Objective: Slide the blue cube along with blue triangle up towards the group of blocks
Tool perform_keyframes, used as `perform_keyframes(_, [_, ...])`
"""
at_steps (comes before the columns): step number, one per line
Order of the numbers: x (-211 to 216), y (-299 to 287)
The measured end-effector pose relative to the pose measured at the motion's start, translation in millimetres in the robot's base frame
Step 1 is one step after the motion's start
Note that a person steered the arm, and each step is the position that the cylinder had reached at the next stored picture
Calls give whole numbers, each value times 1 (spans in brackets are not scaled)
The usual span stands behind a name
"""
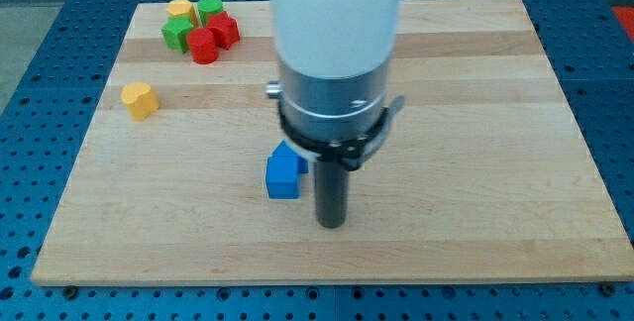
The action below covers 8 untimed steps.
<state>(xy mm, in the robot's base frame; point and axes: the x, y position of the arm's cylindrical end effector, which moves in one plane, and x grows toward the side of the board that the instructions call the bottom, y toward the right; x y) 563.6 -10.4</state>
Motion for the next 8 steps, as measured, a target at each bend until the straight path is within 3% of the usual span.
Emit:
perform_keyframes(1, [0,-30])
perform_keyframes(4, [-9,-39])
perform_keyframes(8, [-65,-39])
